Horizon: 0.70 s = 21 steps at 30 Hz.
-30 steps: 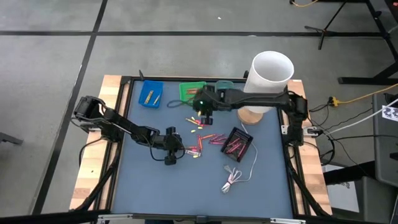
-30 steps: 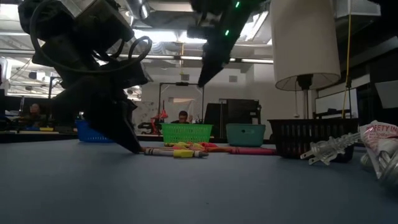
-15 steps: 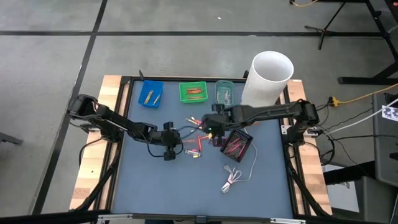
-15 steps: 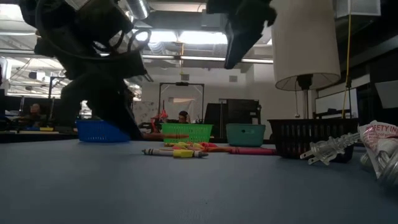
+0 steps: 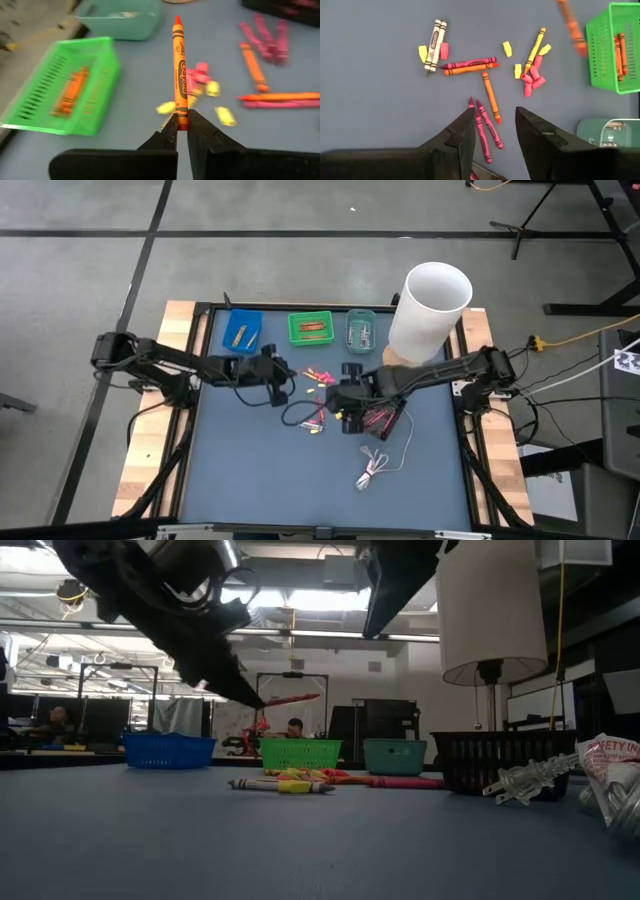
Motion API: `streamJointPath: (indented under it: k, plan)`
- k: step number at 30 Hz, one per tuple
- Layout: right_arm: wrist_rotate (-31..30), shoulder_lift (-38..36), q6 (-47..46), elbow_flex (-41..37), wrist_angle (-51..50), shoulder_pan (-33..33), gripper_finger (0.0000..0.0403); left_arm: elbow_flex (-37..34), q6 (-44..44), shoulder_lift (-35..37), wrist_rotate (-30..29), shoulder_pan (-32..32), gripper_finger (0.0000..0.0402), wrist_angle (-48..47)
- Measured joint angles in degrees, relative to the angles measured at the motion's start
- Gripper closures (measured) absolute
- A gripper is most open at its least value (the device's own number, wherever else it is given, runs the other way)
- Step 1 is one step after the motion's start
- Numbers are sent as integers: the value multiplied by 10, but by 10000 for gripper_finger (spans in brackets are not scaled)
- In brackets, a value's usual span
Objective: Sort crayons
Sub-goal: Put the orange crayon into the green bin
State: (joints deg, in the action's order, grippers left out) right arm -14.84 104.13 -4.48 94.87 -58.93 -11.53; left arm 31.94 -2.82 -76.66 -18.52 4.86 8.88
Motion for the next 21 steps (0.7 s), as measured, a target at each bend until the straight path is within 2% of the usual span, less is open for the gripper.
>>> streamJointPath:
  k: [9, 14, 21]
  plan:
    - [4, 0, 0, 0, 61, -1, 265, 0, -100, -2, 16, 118, 399, 103]
    - [4, 0, 3, 0, 92, -1, 265, 0, -116, -2, 63, 179, 399, 136]
    - [4, 0, 4, 0, 101, -1, 265, 0, -113, -3, 100, 237, 399, 149]
